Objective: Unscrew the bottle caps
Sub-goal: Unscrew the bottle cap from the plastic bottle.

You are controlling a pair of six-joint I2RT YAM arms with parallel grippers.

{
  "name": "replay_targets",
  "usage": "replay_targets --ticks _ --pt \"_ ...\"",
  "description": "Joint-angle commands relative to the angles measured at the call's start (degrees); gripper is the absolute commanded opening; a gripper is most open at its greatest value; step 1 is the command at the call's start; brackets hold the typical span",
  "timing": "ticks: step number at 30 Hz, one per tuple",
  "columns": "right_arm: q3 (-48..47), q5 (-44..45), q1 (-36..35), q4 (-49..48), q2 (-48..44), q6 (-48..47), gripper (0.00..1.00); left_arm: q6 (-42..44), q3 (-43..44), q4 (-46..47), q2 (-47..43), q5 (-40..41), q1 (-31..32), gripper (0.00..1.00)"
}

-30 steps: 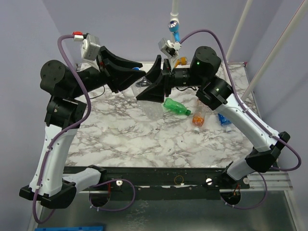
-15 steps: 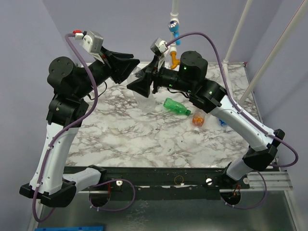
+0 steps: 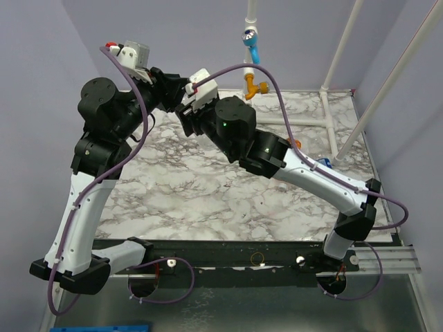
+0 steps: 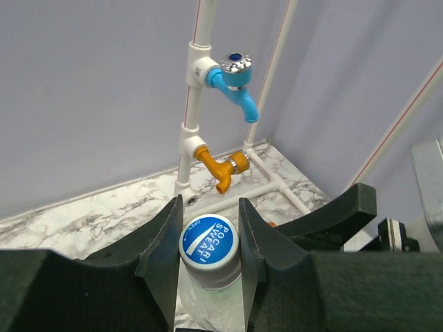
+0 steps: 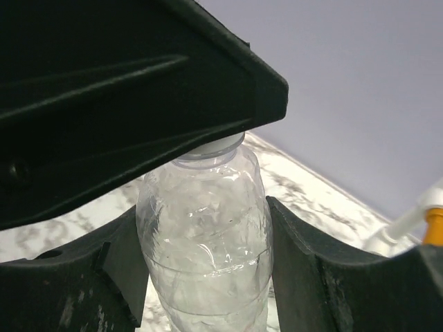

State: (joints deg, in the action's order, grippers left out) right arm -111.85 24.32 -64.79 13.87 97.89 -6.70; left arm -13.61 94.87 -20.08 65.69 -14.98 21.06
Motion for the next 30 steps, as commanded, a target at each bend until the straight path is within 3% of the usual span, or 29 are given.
replay_targets --ticks 1,4,5,6,7,8,13,16,22,25,30 --pt "-1.40 14.93 -2.21 -4.00 2.58 -10.13 0.01 2.01 2.30 -1.35 0.42 6.91 0.56 0.00" --pt "-1.13 14.33 -2.30 -4.26 2.18 -9.48 0.01 0.75 3.00 -1.28 0.55 5.52 0.56 0.00" --pt "-0.86 12.50 -2.27 -3.69 1.33 -7.69 0.00 -0.41 3.40 -1.29 0.53 4.07 0.56 0.11" --pt "-0.32 10.22 -2.23 -3.11 0.23 -5.84 0.01 -1.44 3.84 -1.17 0.50 1.52 0.58 0.44" --pt "0.34 7.31 -1.96 -2.27 -1.15 -3.56 0.00 -2.32 4.55 -1.14 0.49 -1.01 0.54 0.94" --pt "0.92 4.02 -1.65 -1.31 -2.47 -1.52 0.01 -3.05 5.14 -1.11 0.36 -3.75 0.56 0.99" --pt "10.08 -21.15 1.59 -2.49 -12.86 4.96 0.01 -7.40 7.79 -0.10 -0.85 -11.29 0.56 0.99" --pt "9.99 -34.79 5.92 -0.17 -15.54 10.44 0.01 -10.88 8.58 1.75 -1.57 -22.28 0.56 0.99" --pt "15.04 -63.80 13.24 -9.04 -20.71 18.40 0.01 -21.33 10.06 6.05 -0.75 -36.28 -0.21 0.99" --pt "13.24 -71.75 14.34 -9.45 -19.32 20.82 0.01 -24.43 10.35 8.40 -0.40 -39.49 -0.32 0.99" --pt "12.13 -76.95 14.52 -11.71 -16.95 24.50 0.01 -25.95 9.33 11.88 -0.36 -44.79 -0.38 0.99"
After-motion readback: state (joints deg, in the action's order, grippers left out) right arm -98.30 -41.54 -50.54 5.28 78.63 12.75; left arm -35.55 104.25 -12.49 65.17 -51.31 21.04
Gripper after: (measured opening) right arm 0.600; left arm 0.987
